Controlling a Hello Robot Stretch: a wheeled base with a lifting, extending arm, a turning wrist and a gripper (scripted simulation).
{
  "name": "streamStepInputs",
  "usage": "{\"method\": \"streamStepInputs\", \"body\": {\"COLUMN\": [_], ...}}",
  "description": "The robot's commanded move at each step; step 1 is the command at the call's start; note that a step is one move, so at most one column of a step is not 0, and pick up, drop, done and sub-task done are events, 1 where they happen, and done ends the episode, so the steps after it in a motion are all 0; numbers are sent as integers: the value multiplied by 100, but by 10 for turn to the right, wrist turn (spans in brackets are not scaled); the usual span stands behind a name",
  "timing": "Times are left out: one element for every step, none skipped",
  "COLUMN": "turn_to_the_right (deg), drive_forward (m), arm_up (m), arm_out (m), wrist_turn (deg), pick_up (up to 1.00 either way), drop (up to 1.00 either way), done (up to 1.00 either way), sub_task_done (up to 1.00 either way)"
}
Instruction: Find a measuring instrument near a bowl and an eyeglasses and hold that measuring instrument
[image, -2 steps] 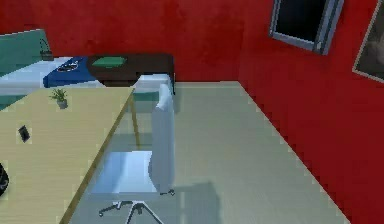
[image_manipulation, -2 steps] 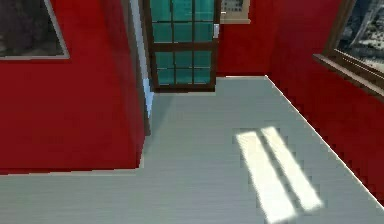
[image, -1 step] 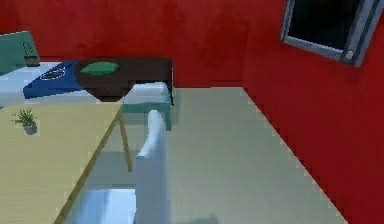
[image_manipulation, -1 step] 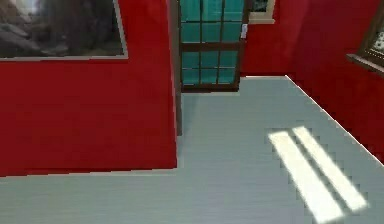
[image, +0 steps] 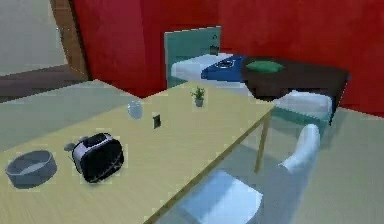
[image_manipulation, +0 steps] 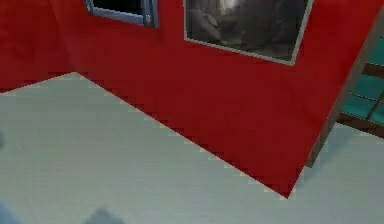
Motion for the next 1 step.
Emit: {"method": "streamStepInputs", "body": {"turn_to_the_right": [-450], "drive_forward": [0], "arm_up": [0], "arm_out": [0], "wrist_turn": [0], "pick_up": [0], "drop": [0], "done": [0], "sub_task_done": [0]}}
